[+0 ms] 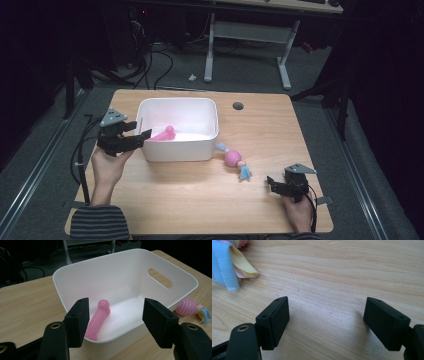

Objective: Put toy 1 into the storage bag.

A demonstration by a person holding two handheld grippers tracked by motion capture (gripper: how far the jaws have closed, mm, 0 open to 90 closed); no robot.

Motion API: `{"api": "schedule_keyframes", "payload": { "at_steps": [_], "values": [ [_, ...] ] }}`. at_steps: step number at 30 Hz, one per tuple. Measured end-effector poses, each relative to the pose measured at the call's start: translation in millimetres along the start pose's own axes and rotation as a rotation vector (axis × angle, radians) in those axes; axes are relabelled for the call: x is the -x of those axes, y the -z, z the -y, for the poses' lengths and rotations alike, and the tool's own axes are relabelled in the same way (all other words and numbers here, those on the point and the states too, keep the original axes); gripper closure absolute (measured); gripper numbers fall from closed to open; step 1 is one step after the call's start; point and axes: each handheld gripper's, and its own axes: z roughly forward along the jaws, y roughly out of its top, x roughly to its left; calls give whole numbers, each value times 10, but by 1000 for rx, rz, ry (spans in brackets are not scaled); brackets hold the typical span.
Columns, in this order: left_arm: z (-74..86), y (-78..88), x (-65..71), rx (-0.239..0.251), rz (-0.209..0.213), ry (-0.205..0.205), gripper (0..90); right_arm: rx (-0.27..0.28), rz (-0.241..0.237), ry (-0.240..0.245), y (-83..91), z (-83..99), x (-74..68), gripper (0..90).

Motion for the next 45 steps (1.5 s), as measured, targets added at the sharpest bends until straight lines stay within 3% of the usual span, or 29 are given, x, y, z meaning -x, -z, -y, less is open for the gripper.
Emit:
{"api": "schedule_keyframes", "payload": {
  "at_steps": [20, 35, 45],
  "values": [
    [291, 215, 9, -9, -21, 12, 386, 0, 0, -1, 0, 0, 0, 208],
    [494, 190, 50, -33, -11, 36, 385, 0, 0, 1, 0, 0, 0, 209],
    [662, 65, 127, -69, 7, 52, 383, 0, -1, 0, 1, 0, -2, 208]
  ]
}}
